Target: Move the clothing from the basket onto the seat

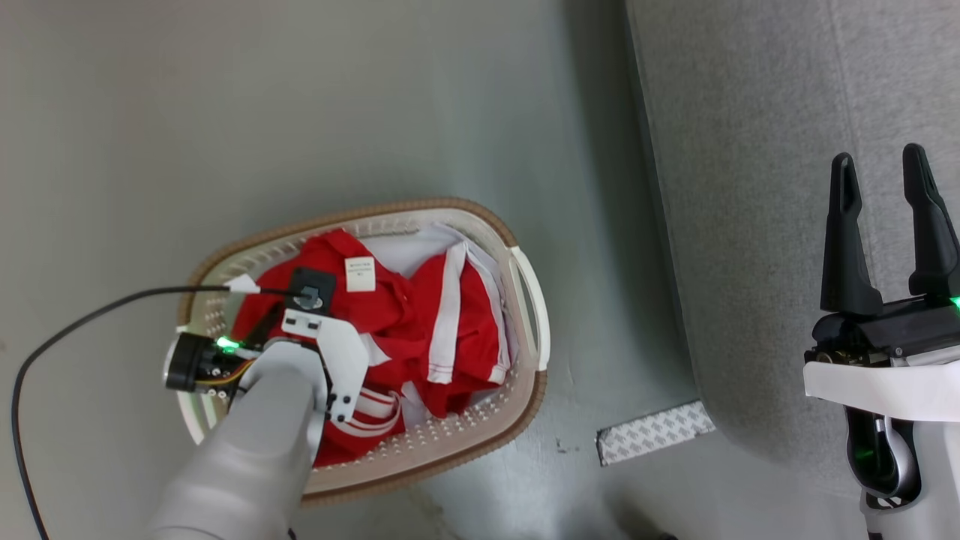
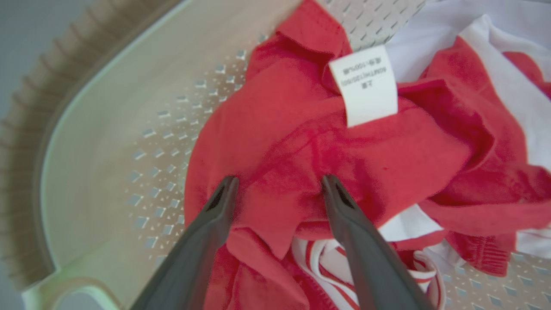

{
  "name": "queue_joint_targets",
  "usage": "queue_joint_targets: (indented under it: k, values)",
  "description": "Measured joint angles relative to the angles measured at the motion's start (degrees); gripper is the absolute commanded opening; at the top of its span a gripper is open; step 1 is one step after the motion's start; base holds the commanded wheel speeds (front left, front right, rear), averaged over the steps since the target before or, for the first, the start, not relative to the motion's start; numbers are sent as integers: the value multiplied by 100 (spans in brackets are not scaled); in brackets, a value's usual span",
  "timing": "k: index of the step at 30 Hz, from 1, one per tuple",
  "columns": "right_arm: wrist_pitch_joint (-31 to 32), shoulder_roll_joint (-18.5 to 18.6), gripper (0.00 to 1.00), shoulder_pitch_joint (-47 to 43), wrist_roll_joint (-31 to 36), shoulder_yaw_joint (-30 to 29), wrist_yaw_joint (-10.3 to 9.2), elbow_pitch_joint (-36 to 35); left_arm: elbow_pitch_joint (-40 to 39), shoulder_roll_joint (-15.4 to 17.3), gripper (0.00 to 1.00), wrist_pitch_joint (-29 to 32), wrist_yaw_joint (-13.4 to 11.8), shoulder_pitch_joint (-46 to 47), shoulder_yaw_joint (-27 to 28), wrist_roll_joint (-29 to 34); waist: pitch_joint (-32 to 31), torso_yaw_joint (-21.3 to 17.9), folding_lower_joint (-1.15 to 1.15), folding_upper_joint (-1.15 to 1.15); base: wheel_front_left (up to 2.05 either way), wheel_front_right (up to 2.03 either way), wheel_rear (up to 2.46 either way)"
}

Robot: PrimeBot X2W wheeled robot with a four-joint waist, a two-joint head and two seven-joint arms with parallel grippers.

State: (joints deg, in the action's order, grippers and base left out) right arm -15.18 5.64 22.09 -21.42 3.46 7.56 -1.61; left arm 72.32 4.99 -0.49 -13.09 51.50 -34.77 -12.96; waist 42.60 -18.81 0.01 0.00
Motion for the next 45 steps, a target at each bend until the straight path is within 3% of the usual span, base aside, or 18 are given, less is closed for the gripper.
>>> queue_joint_targets:
  k: [1, 2, 9, 19, 24, 37, 45]
  values:
    - [0, -5, 100, 25, -23, 7, 0, -12, 24, 7, 12, 53, 32, 66, -25, 0, 123, -28, 0, 0, 0, 0, 0]
    - [0, -9, 100, 24, -32, 8, 0, -5, 37, 5, 0, 81, 75, 81, -46, 0, 170, -40, 0, 0, 0, 0, 0]
    - [0, -10, 100, 15, -33, -78, 0, 81, 60, -54, 0, -111, 198, 80, -10, -167, 150, 11, 0, 0, 0, 0, 0]
    - [0, 146, 100, -333, -35, -361, 0, 205, -324, -211, 0, -1005, 573, -343, 30, -619, -667, 408, -1, 0, 0, 0, 0]
    - [1, 265, 100, -639, -31, -471, 0, 319, -1096, -215, 0, -1155, 759, -775, -267, -1002, -1279, 679, -1, 0, 0, 0, 0]
    - [0, 512, 100, -1484, 175, -572, 0, 400, -3193, -219, 0, -1062, 605, -1483, -1005, -1610, -2961, 1352, -3, 0, 0, 0, 0]
    - [0, 917, 100, -1730, 71, 131, 0, 365, -4701, 62, 0, -747, 485, -1680, -1077, -1637, -3780, 1564, -3, 0, 0, 0, 0]
